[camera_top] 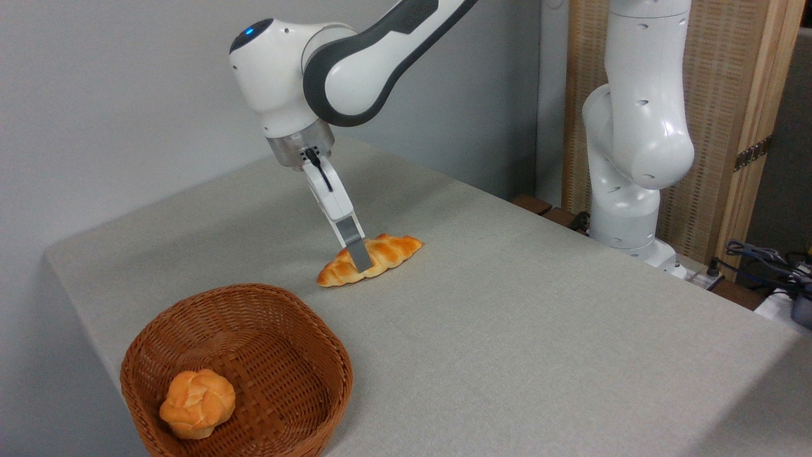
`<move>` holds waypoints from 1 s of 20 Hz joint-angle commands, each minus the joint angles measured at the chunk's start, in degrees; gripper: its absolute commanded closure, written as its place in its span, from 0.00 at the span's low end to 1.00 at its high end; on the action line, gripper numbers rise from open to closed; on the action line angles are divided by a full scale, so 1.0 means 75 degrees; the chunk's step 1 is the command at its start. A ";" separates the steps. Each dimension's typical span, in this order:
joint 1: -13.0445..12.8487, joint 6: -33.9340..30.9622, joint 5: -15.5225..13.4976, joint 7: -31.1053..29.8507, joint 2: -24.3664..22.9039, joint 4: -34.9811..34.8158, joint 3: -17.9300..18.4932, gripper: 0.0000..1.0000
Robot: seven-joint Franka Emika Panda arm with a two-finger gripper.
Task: Put bread into the basket
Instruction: 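Lift the held bread roll and carry it over the wicker basket, then lower the roll into the basket beside the bun and open the gripper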
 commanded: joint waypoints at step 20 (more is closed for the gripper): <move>0.1482 0.1896 -0.0087 -0.0080 0.0308 0.2306 0.0848 0.00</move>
